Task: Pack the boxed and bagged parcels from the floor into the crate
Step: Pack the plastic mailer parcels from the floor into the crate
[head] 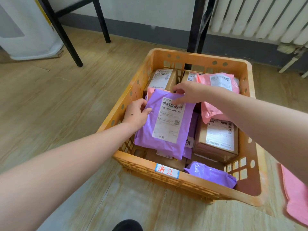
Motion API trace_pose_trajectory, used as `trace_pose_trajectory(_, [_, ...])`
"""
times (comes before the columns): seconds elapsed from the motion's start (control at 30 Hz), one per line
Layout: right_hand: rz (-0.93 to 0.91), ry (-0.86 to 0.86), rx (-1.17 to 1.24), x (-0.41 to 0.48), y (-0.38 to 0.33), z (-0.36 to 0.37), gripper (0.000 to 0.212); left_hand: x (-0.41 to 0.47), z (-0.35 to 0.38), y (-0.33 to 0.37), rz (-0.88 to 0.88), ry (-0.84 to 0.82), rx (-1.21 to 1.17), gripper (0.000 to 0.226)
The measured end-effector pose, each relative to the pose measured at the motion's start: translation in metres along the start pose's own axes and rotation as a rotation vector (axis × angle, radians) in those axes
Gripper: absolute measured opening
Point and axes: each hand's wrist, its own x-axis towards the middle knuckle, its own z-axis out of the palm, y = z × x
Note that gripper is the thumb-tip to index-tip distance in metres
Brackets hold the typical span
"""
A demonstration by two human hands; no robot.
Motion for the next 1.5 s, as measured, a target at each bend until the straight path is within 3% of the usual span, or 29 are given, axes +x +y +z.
trace_pose_trajectory(0.1, [-0.003, 0.004, 0.047, 0.008, 0.004, -0.009, 0.016, 0.003, 0.003, -0.003, 0.038, -0.012, -0.031, 0.013])
trace_pose_trajectory(0.2, [-0.009, 0.056, -0.042, 0.011, 0.008, -0.01, 0.01, 0.005, 0.008, -0.005, 0.046, -0.049, -0.034, 0.018])
trace_pose_trajectory(0.33, [0.02, 0.079, -0.199, 0.005, 0.02, -0.011, 0.009, 0.017, 0.013, -0.005, -0.131, -0.102, -0.076, 0.038])
trace_pose_trajectory(0.43, [0.022, 0.059, -0.264, 0.001, 0.03, -0.013, 0.01, 0.022, 0.018, -0.012, -0.276, -0.25, 0.247, 0.029])
trace_pose_trajectory(0.5, [0.004, 0.076, -0.259, 0.0, 0.032, -0.013, 0.011, 0.022, 0.023, -0.015, -0.377, -0.304, 0.3, 0.037])
trace_pose_trajectory(0.63, [-0.034, 0.113, -0.288, 0.001, 0.03, -0.01, 0.013, 0.022, 0.029, -0.012, -0.467, -0.243, 0.271, 0.052])
trace_pose_trajectory(0.73, [-0.052, 0.109, -0.304, 0.0, 0.029, -0.007, 0.013, 0.022, 0.03, -0.009, -0.386, -0.156, 0.258, 0.05])
trace_pose_trajectory(0.83, [-0.063, 0.096, -0.3, -0.002, 0.029, -0.01, 0.013, 0.019, 0.021, -0.006, -0.059, -0.084, 0.402, 0.04])
trace_pose_trajectory(0.9, [-0.094, 0.062, -0.25, -0.005, 0.026, -0.017, 0.011, 0.021, 0.016, -0.009, 0.025, -0.042, 0.425, 0.039])
trace_pose_trajectory(1.0, [-0.166, 0.0, -0.098, -0.015, 0.018, -0.042, 0.005, 0.029, 0.016, -0.008, -0.205, -0.086, 0.136, 0.022])
trace_pose_trajectory(1.03, [-0.187, 0.03, -0.068, -0.018, 0.016, -0.052, 0.004, 0.029, 0.016, -0.002, -0.292, -0.096, 0.005, 0.008])
trace_pose_trajectory(1.17, [-0.175, 0.345, 0.088, -0.028, 0.015, -0.087, 0.008, 0.019, 0.013, -0.004, -0.379, -0.222, -0.146, 0.037])
trace_pose_trajectory(1.23, [-0.141, 0.507, 0.156, -0.03, 0.02, -0.098, 0.015, 0.011, 0.017, 0.001, -0.517, -0.319, -0.341, 0.02])
trace_pose_trajectory(1.3, [-0.089, 0.628, 0.226, -0.033, 0.025, -0.106, 0.018, 0.01, 0.02, 0.006, -0.511, -0.364, -0.256, 0.019])
trace_pose_trajectory(1.4, [-0.042, 0.718, 0.293, -0.037, 0.032, -0.11, 0.019, 0.01, 0.026, 0.011, -0.591, -0.359, -0.28, 0.016])
trace_pose_trajectory(1.5, [-0.036, 0.725, 0.245, -0.039, 0.038, -0.105, 0.017, 0.008, 0.032, 0.009, -0.662, -0.363, -0.322, 0.028])
